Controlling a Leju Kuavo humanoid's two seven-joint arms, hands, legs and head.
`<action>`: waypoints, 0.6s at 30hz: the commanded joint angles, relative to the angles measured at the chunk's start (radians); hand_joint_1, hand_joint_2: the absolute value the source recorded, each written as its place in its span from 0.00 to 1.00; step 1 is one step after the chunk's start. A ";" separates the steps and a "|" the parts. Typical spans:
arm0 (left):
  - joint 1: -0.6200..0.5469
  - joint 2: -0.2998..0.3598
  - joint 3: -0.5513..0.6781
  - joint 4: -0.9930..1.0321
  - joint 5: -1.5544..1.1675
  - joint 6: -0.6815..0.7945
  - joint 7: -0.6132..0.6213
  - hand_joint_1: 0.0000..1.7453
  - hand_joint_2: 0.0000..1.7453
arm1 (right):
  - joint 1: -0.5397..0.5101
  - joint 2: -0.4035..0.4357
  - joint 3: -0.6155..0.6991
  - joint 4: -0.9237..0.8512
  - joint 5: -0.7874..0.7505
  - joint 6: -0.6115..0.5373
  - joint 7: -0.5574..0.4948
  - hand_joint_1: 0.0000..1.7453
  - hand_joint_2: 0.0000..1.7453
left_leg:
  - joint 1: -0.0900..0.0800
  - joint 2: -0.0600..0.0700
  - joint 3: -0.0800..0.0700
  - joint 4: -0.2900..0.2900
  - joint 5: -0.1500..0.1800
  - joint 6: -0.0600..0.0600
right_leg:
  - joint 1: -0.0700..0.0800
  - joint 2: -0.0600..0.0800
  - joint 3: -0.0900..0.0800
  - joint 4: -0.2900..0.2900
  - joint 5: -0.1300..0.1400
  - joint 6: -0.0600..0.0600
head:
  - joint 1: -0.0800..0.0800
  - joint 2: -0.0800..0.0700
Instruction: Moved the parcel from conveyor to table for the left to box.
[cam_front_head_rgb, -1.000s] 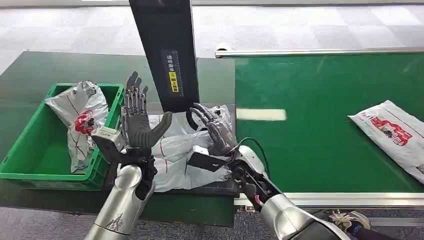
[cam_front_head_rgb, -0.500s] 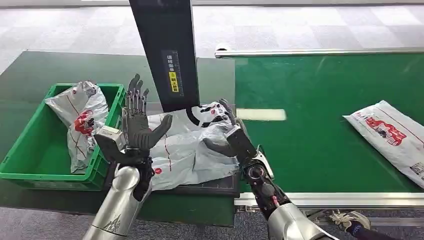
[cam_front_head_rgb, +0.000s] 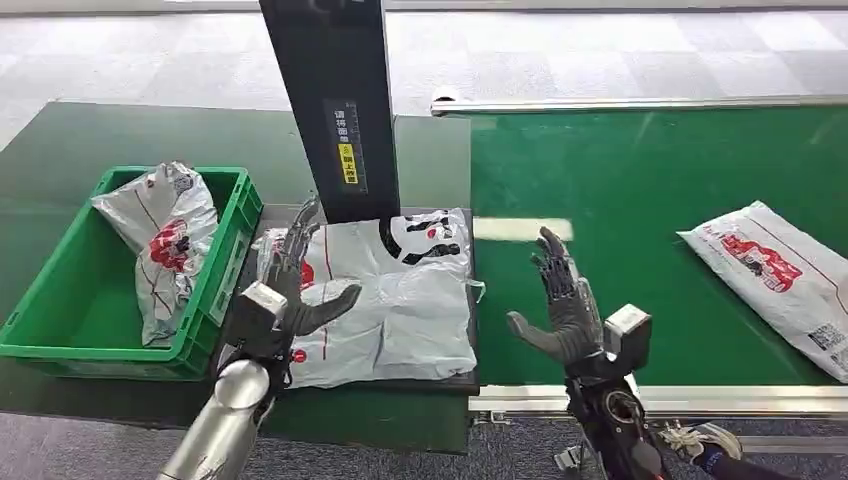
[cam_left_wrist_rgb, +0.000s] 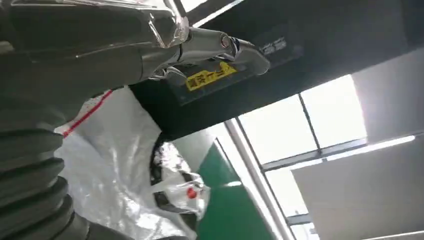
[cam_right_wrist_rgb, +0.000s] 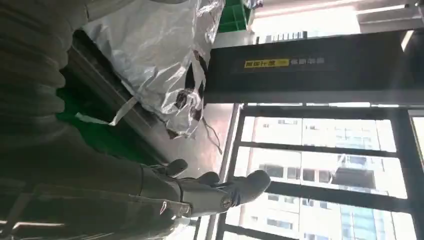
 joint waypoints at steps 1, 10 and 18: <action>0.018 0.049 -0.039 0.095 -0.107 -0.051 0.046 0.00 1.00 | 0.265 0.044 -0.277 -0.289 0.030 -0.038 0.044 0.00 1.00 | -0.001 -0.003 0.000 -0.001 0.001 0.000 | 0.000 -0.003 0.001 -0.001 0.000 0.000 | 0.000 0.000; -0.043 0.039 -0.120 0.216 -0.477 0.024 0.336 0.00 1.00 | 0.294 0.140 -0.348 -0.288 0.104 -0.080 0.073 0.00 1.00 | 0.000 -0.002 0.000 -0.002 0.002 0.000 | 0.000 -0.002 0.000 -0.001 0.001 0.000 | 0.000 0.000; -0.096 -0.006 -0.046 0.333 -0.667 0.079 0.428 0.00 1.00 | 0.258 0.190 -0.400 -0.243 0.091 -0.039 0.168 0.00 1.00 | 0.000 0.000 0.000 -0.001 0.001 0.000 | 0.000 -0.001 0.000 -0.001 0.001 0.000 | 0.000 0.000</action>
